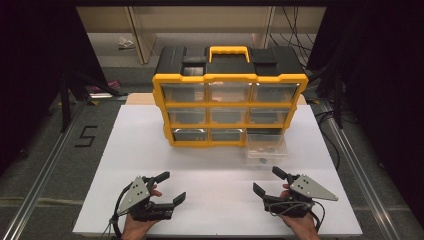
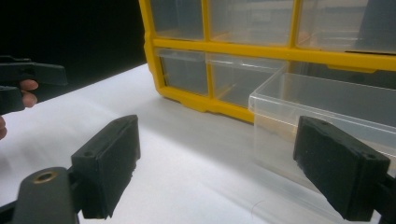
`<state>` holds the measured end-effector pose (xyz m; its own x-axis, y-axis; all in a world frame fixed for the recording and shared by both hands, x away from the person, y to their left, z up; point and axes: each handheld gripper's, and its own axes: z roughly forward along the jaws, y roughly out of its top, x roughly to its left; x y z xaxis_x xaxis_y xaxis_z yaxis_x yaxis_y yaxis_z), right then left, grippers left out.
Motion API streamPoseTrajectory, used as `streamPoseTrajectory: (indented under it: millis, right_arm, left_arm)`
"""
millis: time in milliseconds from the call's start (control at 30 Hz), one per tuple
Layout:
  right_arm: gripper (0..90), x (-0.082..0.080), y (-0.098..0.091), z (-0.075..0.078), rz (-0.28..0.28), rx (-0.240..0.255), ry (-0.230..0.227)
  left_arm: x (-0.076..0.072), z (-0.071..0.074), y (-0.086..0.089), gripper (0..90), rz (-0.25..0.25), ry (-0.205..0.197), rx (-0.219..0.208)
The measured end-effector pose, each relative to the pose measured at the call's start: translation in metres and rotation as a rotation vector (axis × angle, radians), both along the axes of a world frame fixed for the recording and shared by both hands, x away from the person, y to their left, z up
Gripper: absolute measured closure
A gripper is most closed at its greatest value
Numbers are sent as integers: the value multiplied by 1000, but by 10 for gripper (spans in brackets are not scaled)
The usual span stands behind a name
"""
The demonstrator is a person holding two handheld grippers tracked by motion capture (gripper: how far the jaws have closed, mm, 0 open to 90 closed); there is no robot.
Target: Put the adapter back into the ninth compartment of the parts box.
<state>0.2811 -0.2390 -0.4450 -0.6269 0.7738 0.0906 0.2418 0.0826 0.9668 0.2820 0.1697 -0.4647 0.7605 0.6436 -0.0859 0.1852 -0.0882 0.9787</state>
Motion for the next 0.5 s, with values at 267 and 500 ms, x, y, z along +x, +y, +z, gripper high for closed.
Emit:
streamPoseTrajectory:
  millis: [267, 500]
  right_arm:
    - [155, 0, 0, 0, 0, -1, 0]
    - [155, 1, -2, -1, -6, -3, -2]
  left_arm:
    - [0, 0, 0, 166, -1, 1, -1]
    - [2, -1, -1, 166, -1, 4, 5]
